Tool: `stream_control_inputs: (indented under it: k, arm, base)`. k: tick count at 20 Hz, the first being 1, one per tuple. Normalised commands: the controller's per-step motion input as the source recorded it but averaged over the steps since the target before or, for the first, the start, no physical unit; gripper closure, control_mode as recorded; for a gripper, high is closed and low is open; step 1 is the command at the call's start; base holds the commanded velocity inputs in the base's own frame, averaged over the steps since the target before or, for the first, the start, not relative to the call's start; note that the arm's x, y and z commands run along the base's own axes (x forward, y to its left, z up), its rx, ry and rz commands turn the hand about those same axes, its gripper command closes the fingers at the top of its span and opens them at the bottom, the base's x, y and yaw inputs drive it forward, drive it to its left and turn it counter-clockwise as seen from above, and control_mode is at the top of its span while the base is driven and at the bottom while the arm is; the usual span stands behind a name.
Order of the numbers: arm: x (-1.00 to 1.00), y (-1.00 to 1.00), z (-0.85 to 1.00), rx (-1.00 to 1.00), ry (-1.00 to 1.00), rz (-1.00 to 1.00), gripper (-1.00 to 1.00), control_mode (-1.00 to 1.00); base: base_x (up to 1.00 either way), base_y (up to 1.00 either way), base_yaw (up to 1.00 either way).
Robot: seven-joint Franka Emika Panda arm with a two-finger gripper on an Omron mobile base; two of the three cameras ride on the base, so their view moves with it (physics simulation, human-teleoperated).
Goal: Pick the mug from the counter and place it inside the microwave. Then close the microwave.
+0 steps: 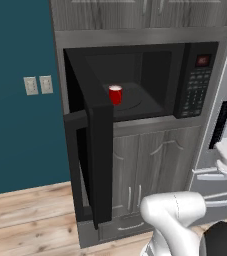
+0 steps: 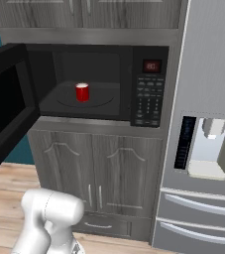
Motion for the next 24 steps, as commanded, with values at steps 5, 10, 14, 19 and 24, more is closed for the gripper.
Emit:
stream_control_inputs:
  k: [5,10,14,19,24]
  arm:
    - [-0.57,0.04,0.00,0.00,-0.10,0.00,-1.00,-1.00]
    - [-0.63,0.13,0.00,0.00,-0.09,-0.03,-1.00,-1.00]
    - [-0.63,0.23,0.00,0.00,-0.07,-0.10,-1.00,-1.00]
    - [-0.48,0.45,0.00,-0.02,-0.03,-0.17,-1.00,-1.00]
    - [-0.25,0.64,0.00,-0.07,-0.01,-0.23,-1.00,-1.00]
  base:
    - [0.00,0.00,0.00]
    - [0.00,0.00,0.00]
    - [0.00,0.00,0.00]
    - [0.00,0.00,0.00]
    - [0.00,0.00,0.00]
